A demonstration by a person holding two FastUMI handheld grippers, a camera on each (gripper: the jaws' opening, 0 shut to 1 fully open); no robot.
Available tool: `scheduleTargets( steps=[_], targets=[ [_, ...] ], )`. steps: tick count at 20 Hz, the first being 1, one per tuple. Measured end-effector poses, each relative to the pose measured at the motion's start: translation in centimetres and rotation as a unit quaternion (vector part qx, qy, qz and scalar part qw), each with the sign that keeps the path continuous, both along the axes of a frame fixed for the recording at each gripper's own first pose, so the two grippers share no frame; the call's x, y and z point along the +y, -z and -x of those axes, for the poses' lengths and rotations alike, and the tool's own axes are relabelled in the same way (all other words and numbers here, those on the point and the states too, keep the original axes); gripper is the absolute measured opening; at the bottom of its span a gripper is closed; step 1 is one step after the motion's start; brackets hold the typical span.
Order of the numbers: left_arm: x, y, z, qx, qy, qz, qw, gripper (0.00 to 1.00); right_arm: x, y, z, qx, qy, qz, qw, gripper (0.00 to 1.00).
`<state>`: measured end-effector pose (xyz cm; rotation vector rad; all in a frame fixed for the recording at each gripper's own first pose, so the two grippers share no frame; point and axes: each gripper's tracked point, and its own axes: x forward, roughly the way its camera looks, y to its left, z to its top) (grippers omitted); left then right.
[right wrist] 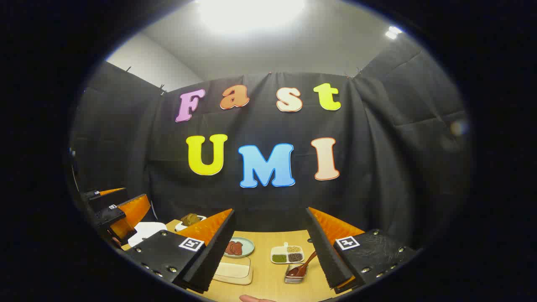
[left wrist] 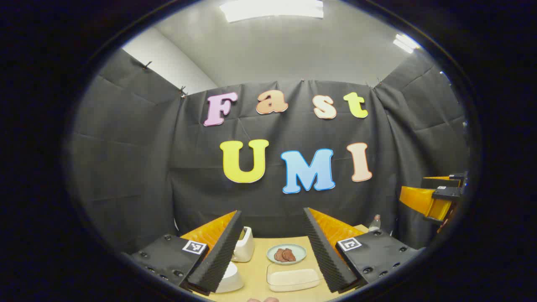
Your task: Close the left gripper, press the button to open the rice cooker; take a wooden spoon from the chopstick holder with the right hand, scoop a spoonful of rice and pour it into the rice cooker, then put the wooden spoon back into the chopstick holder.
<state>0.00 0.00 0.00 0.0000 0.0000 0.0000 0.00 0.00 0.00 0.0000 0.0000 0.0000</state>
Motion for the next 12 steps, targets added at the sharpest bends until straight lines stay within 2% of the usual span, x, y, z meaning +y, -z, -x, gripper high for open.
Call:
scheduleTargets(
  steps=[2,4,7,8,10,12],
  targets=[
    [0.4,0.0,0.8,0.005,0.004,0.001,1.000,0.94,0.7,0.2,0.4,-0.001,-0.001,-0.001,1.000,0.98],
    [1.3,-0.3,1.3,0.000,-0.002,-0.005,1.000,1.00,1.8,0.8,0.8,0.004,-0.009,0.000,1.000,0.99],
    [1.6,-0.5,1.7,0.000,-0.002,-0.001,1.000,1.00,2.8,0.8,1.4,0.005,-0.020,0.002,1.000,0.99],
    [1.6,-0.6,1.9,-0.001,-0.001,0.001,1.000,0.97,2.7,0.8,1.6,0.004,-0.017,0.005,1.000,0.99],
    [1.8,-0.9,2.0,-0.003,-0.002,0.001,1.000,1.00,2.5,0.8,1.7,0.004,-0.010,0.011,1.000,0.98],
    [1.8,-0.9,2.1,-0.003,-0.001,0.000,1.000,0.97,2.5,0.9,1.6,0.007,-0.005,0.013,1.000,0.98]
  ],
)
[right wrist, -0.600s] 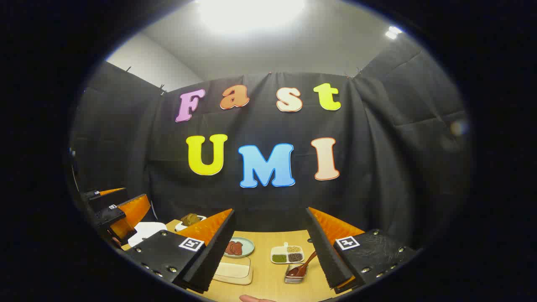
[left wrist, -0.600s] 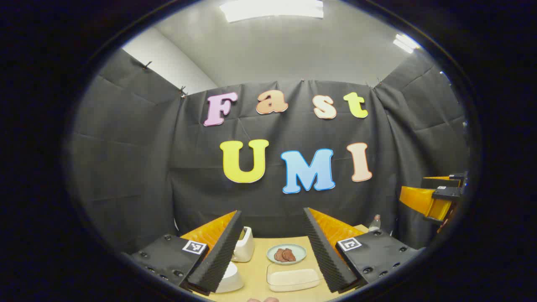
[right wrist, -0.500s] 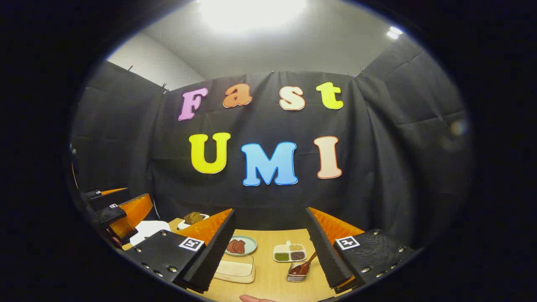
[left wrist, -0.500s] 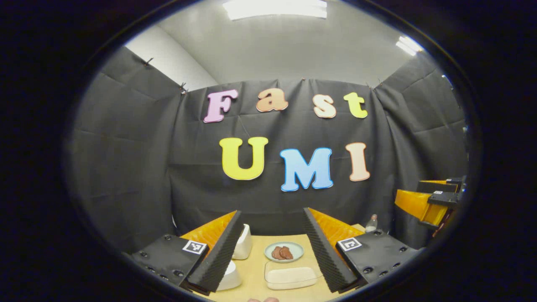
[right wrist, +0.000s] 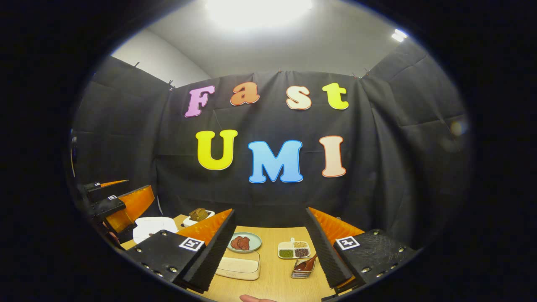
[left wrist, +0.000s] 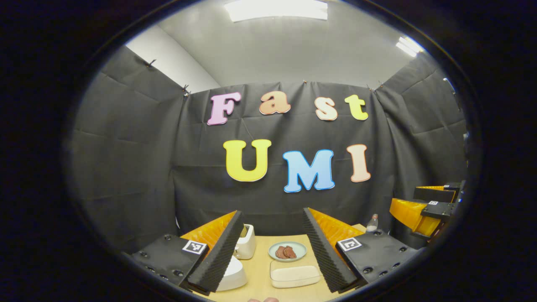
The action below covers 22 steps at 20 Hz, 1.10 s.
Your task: Close the left gripper, press the button to open the rice cooker; take a wooden spoon from the chopstick holder with the right hand, scoop a spoonful of rice and pour it into the rice cooker, then put the wooden spoon back into the chopstick holder.
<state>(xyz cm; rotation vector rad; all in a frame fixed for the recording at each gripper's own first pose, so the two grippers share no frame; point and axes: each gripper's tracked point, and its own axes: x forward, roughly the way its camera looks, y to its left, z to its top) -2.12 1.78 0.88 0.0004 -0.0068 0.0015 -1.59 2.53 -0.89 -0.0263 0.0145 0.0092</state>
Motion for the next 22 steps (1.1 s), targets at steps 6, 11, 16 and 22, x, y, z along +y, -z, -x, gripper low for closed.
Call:
scheduleTargets(
  steps=[6,11,16,22],
  targets=[
    [-0.4,1.1,-1.2,0.011,0.007,0.007,1.000,0.98,0.0,-0.2,-0.6,0.000,0.003,0.006,1.000,0.98],
    [-0.5,1.6,-2.6,0.007,-0.004,0.028,1.000,0.98,-1.7,1.2,-2.5,0.008,-0.007,-0.001,1.000,0.99],
    [-0.3,4.5,-4.5,0.040,-0.020,-0.005,0.999,1.00,-2.6,3.2,-5.8,0.028,-0.030,-0.023,0.999,0.99],
    [0.6,13.3,-4.8,0.134,-0.028,-0.001,0.991,0.28,-3.1,5.9,-8.4,0.052,-0.051,-0.032,0.997,0.98]
  ],
)
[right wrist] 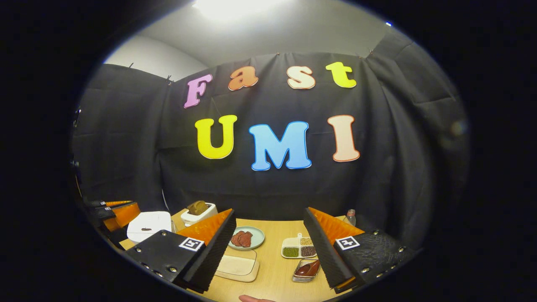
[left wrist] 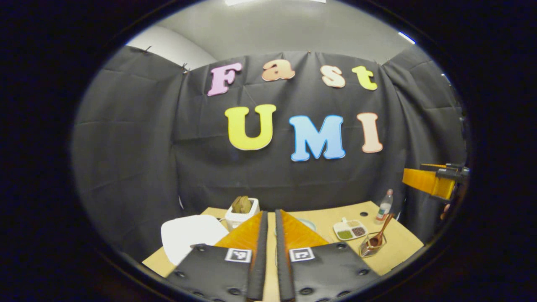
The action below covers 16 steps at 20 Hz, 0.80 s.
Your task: Close the left gripper, press the button to open the rice cooker; take a wooden spoon from the chopstick holder with the right hand, scoop a spoonful of rice and pour it into the rice cooker, then put the wooden spoon back into the chopstick holder.
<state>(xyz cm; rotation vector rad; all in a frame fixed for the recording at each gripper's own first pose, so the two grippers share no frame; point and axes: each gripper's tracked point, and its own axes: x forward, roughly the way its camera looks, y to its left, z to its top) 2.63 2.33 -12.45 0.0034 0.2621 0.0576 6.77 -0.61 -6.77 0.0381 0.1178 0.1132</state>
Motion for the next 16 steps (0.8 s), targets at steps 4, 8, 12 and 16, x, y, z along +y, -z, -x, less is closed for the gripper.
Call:
scheduleTargets(
  steps=[4,8,12,16],
  targets=[
    [4.3,4.6,0.4,0.067,-0.013,0.047,0.997,0.09,0.9,0.9,-0.8,0.022,0.008,0.005,1.000,0.98],
    [11.1,8.0,-1.3,0.107,-0.054,0.115,0.986,0.09,1.9,0.7,-1.5,0.028,0.013,0.018,0.999,0.98],
    [17.1,11.8,-3.1,0.147,-0.094,0.131,0.976,0.09,1.8,0.5,-1.6,0.025,0.027,0.024,0.999,0.99],
    [20.9,15.1,-4.9,0.181,-0.131,0.141,0.964,0.09,0.9,1.1,-2.0,0.030,0.042,0.031,0.998,0.98]
  ],
)
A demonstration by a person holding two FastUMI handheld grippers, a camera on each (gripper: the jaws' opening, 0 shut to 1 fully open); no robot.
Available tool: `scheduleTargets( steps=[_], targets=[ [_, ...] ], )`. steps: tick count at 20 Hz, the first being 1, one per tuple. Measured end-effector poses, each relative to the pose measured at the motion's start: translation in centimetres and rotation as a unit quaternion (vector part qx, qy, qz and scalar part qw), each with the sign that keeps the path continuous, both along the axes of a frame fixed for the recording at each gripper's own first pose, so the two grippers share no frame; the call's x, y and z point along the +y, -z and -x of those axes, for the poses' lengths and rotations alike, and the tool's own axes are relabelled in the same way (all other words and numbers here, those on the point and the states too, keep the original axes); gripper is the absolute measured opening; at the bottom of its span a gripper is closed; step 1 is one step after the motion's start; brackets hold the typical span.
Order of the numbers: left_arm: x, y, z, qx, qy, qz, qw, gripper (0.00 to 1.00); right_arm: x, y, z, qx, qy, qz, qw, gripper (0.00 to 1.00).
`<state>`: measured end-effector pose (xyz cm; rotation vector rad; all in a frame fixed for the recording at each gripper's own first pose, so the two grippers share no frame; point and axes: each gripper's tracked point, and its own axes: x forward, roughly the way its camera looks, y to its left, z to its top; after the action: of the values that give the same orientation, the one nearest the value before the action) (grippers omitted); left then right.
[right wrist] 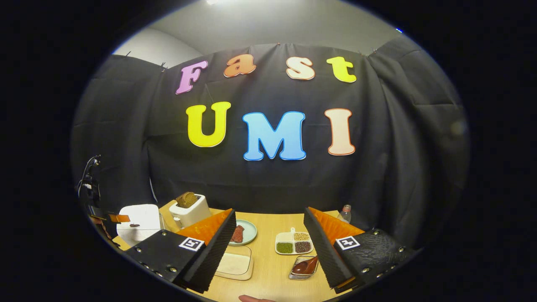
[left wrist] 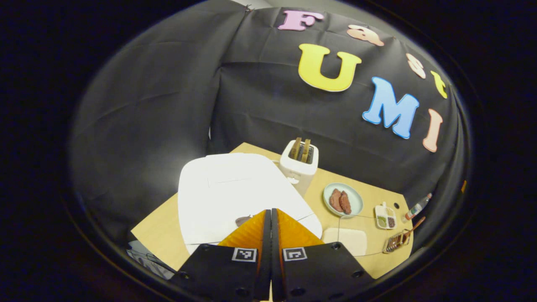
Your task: Close the left gripper, press the button to open the rice cooker; take a wooden spoon from the chopstick holder with the right hand, scoop a spoonful of rice and pour it into the rice cooker, then put the wooden spoon back into the chopstick holder.
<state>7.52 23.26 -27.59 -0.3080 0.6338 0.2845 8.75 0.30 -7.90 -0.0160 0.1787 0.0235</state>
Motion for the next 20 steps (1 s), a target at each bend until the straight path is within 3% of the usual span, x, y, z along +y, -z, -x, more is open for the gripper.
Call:
scheduleTargets(
  steps=[7,10,13,17,20],
  targets=[
    [0.9,4.2,-0.3,0.047,0.004,-0.002,0.999,0.09,-0.7,-0.1,-0.8,0.002,0.012,0.009,1.000,0.98],
    [1.2,3.6,-0.7,0.034,-0.009,-0.010,0.999,0.07,-0.9,0.2,-0.8,0.007,0.013,0.011,1.000,0.98],
    [1.7,-1.9,-1.8,-0.040,-0.016,-0.068,0.997,0.10,-1.0,-0.6,-0.8,-0.003,0.013,0.015,1.000,0.98],
    [0.3,-14.0,-1.5,-0.173,-0.019,-0.128,0.976,1.00,-1.2,-0.8,-0.8,-0.009,0.015,0.013,1.000,0.98],
    [-1.9,-19.9,-0.2,-0.239,-0.007,-0.137,0.961,0.97,-1.7,-1.4,-0.5,-0.017,0.022,0.009,1.000,0.98]
  ],
)
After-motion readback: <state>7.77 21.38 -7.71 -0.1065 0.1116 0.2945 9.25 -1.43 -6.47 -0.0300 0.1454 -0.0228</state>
